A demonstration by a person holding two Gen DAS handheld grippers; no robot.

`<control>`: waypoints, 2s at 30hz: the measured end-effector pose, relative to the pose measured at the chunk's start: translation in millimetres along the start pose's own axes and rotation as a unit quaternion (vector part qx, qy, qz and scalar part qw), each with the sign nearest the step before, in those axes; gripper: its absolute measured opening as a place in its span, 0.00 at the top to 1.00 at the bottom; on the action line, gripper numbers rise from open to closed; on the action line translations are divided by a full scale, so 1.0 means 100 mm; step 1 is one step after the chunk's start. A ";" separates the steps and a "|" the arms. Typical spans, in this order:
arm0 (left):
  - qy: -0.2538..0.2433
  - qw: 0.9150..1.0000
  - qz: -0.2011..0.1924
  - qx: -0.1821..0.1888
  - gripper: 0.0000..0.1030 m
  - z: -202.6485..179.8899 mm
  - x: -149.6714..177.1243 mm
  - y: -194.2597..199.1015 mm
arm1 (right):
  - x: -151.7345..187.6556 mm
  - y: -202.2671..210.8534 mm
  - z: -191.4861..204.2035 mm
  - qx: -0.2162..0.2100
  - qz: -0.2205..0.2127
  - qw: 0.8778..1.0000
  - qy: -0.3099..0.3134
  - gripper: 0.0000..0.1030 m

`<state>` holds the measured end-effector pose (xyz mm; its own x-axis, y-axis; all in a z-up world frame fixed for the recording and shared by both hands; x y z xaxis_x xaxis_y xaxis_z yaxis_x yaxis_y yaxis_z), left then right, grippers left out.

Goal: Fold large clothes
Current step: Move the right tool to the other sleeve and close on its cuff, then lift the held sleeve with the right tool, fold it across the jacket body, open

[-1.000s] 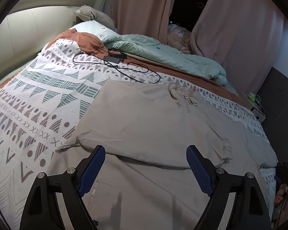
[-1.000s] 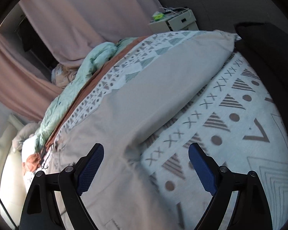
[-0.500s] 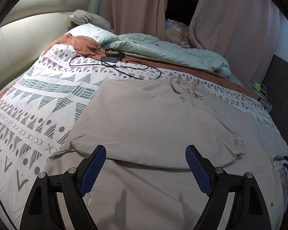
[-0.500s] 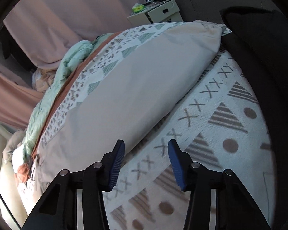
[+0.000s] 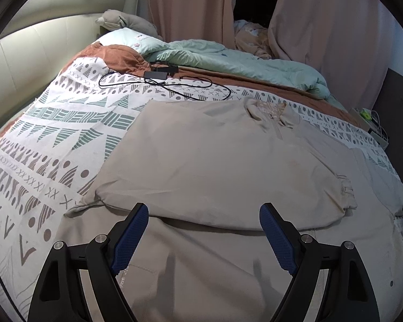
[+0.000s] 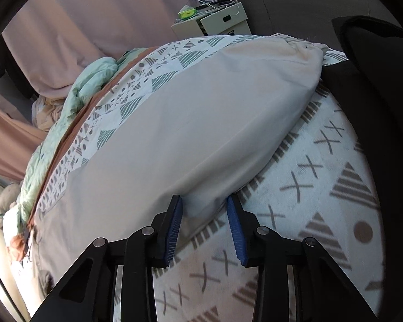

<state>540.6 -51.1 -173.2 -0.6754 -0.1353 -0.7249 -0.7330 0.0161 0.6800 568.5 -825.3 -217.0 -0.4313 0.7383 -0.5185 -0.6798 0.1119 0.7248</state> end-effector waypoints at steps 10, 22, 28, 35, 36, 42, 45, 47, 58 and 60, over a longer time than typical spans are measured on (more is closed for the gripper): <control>0.021 1.000 -0.002 0.018 0.17 0.08 -0.03 0.04 | -0.18 0.33 0.19 -0.001 -0.048 0.998 0.034 0.96; 0.067 0.996 -0.013 0.053 0.17 0.34 -0.15 0.17 | -0.04 1.40 1.58 -0.078 -0.087 0.983 0.140 0.96; 0.096 0.992 -0.022 0.082 0.17 0.49 -0.22 0.27 | 0.41 1.68 2.28 -0.116 -0.076 0.974 0.178 0.96; 0.110 0.986 -0.021 0.126 0.17 0.49 -0.26 0.33 | 1.07 1.76 2.83 -0.132 -0.048 0.968 0.210 0.96; 0.112 0.984 -0.017 0.134 0.17 0.48 -0.26 0.33 | 1.17 1.73 2.89 -0.133 -0.041 0.967 0.212 0.96; 0.108 0.983 -0.014 0.148 0.17 0.46 -0.28 0.36 | 1.76 1.46 3.01 -0.142 0.011 0.972 0.189 0.96; 0.116 0.981 -0.015 0.154 0.17 0.50 -0.29 0.38 | 2.03 1.30 2.93 -0.163 0.053 0.974 0.147 0.91; 0.120 0.980 -0.014 0.157 0.17 0.51 -0.28 0.38 | 2.20 1.19 2.86 -0.183 0.084 0.973 0.115 0.36; 0.123 0.982 -0.019 0.141 0.17 0.49 -0.27 0.38 | 2.28 1.34 2.18 -0.206 0.034 0.978 0.002 0.11; 0.118 0.984 -0.019 0.133 0.17 0.47 -0.27 0.38 | 2.24 1.29 1.93 -0.183 0.035 0.982 -0.008 0.12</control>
<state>526.6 -0.1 -132.9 -0.6320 -0.3658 -0.6832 -0.7742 0.2599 0.5771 498.8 -516.9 -152.3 -0.4771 0.7467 -0.4635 -0.8178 -0.1841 0.5452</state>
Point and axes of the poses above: each gripper's, at about its wrist camera, not at the fingertips, and y roughly against the way its jaws point, z to its left, x to its underside, the point moved 5 cm from there along -y, roughly the way its jaws point, and after that the axes turned 3 degrees about -y, right-handed, at the moved point
